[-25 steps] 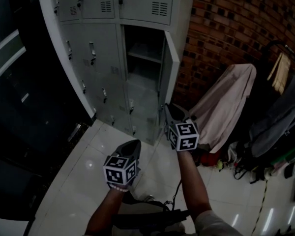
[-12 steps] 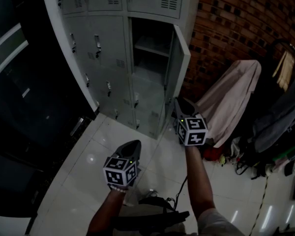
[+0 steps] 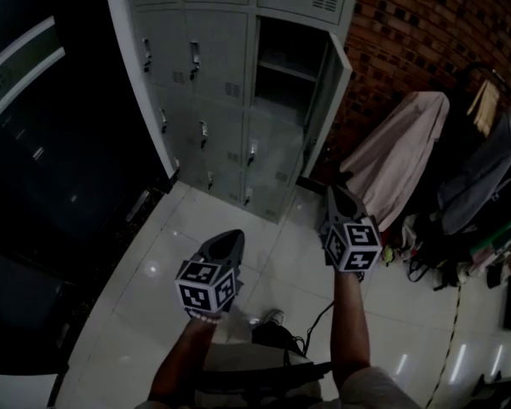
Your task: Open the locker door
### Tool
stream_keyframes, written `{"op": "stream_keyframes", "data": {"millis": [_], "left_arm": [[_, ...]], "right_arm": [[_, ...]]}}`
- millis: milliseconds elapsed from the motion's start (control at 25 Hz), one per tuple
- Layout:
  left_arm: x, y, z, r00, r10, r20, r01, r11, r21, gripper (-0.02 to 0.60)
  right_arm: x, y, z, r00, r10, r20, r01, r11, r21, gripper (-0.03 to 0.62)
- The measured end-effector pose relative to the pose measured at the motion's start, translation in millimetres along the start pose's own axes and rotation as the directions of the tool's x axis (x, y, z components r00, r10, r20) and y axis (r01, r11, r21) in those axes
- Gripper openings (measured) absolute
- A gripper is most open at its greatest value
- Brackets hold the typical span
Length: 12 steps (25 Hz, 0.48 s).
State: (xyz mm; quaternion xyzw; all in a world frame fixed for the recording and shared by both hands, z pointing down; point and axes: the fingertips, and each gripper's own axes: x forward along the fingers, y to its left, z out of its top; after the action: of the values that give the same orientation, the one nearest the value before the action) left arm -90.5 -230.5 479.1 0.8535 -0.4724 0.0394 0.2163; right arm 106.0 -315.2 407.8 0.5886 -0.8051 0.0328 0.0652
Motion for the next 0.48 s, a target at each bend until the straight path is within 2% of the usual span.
{"op": "stream_keyframes", "data": {"millis": [200,480], "left_arm": [[-46,4,0,0.997,-0.070,0.011,0.070,0.997,0.021,-0.005],[-99,-16,-24,0.986,-0.165,-0.013,0.165,0.986,0.038,-0.005]], "right_arm": [[-52,59,-21,0.999,-0.024,-0.037,0.025,0.999,0.027,0.005],[-127,132,-51,0.996,-0.007,-0.085,0.014,0.996,0.089,0.003]]}}
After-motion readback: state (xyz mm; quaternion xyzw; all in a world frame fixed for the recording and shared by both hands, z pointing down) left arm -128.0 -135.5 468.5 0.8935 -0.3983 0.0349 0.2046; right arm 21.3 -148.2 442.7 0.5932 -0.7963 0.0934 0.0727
